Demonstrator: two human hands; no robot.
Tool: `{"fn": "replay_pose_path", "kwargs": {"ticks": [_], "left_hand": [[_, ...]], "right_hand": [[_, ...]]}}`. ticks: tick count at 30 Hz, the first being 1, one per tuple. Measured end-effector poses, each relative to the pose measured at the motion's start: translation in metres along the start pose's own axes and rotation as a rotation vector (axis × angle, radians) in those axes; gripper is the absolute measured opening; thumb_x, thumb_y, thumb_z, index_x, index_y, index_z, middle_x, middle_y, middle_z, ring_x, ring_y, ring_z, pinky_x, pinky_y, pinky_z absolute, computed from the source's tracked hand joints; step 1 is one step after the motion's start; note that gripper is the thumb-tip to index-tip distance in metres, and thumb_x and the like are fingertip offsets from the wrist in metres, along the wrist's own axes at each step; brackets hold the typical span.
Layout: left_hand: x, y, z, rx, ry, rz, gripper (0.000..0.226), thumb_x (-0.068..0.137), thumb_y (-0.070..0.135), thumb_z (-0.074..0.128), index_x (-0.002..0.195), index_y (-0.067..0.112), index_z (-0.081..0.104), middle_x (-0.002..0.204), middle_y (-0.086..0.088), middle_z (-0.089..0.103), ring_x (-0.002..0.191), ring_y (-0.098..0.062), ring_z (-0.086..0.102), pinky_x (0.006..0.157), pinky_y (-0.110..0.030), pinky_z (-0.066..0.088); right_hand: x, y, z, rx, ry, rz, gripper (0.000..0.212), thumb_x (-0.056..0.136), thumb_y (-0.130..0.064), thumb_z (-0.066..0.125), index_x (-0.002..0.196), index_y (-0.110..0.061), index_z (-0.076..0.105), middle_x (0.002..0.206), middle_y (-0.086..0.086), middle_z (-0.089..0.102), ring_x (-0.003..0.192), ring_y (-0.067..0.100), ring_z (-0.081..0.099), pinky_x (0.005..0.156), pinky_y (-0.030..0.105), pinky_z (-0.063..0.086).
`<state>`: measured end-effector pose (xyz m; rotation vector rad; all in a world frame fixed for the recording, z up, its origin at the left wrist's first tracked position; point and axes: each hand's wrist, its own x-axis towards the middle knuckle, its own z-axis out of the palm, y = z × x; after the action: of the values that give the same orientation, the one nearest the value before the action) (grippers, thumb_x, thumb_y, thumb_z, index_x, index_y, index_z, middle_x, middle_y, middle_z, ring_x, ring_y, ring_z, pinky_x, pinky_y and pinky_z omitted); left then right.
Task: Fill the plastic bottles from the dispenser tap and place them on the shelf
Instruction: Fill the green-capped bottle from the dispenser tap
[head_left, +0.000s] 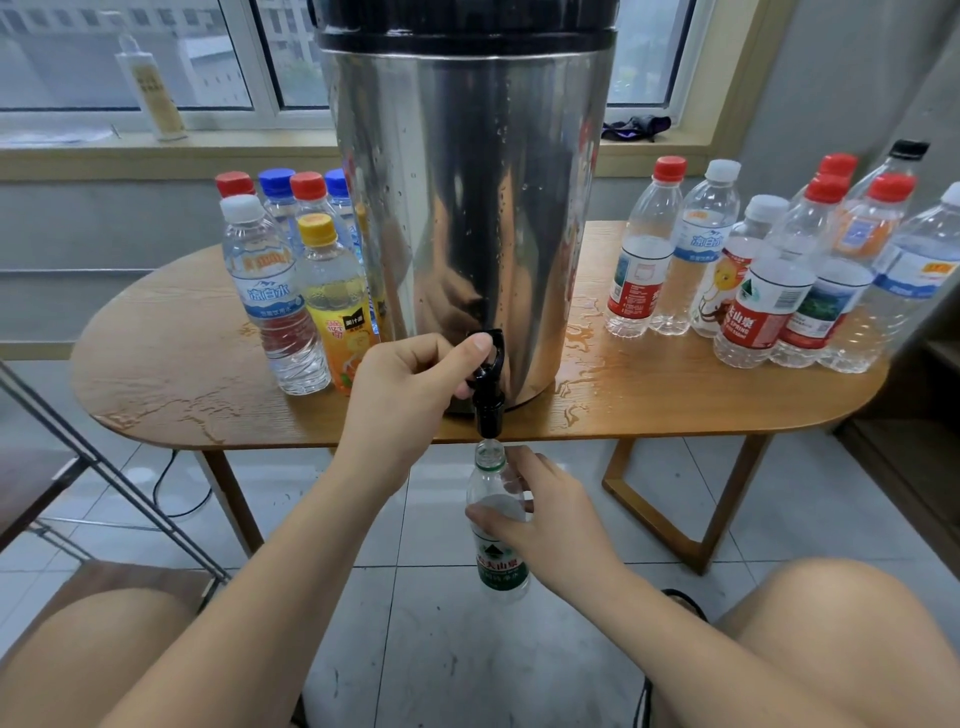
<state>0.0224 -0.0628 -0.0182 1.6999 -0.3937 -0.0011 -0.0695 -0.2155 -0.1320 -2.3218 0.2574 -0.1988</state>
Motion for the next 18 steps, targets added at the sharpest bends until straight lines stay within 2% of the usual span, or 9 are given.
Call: {"fn": "replay_pose_path", "kwargs": {"ticks": [5,10,18], "left_hand": [[-0.0031,0.0018,-0.0003,0.02,0.002,0.019,0.048,0.099,0.043,0.076,0.069,0.006,0.071,0.059,0.002,0.063,0.06,-0.004,0.053,0.069,-0.028,0.043],[-0.0038,0.0004,-0.0011,0.073,0.013,0.086,0.046,0.1,0.045,0.075,0.065,0.014,0.071,0.06,-0.002,0.064,0.064,-0.011,0.057,0.074,-0.035,0.051],[-0.0042,-0.0008,-0.0017,0.113,0.022,0.125,0.045,0.101,0.046,0.074,0.066,0.018,0.071,0.061,0.001,0.065,0.065,-0.013,0.059,0.073,-0.038,0.052]], "right_hand": [[-0.0005,0.0003,-0.0005,0.009,-0.004,-0.002,0.064,0.087,-0.063,0.079,0.14,-0.037,0.055,0.127,-0.014,0.065,0.113,0.006,0.061,0.097,0.038,0.06],[-0.0014,-0.0003,-0.0002,0.004,-0.002,0.008,0.059,0.086,-0.062,0.08,0.134,-0.036,0.057,0.122,-0.015,0.064,0.109,0.005,0.061,0.095,0.037,0.059],[-0.0007,-0.002,-0.001,0.024,-0.013,0.013,0.059,0.087,-0.061,0.08,0.134,-0.035,0.057,0.123,-0.014,0.065,0.111,0.007,0.061,0.096,0.039,0.059]]}}
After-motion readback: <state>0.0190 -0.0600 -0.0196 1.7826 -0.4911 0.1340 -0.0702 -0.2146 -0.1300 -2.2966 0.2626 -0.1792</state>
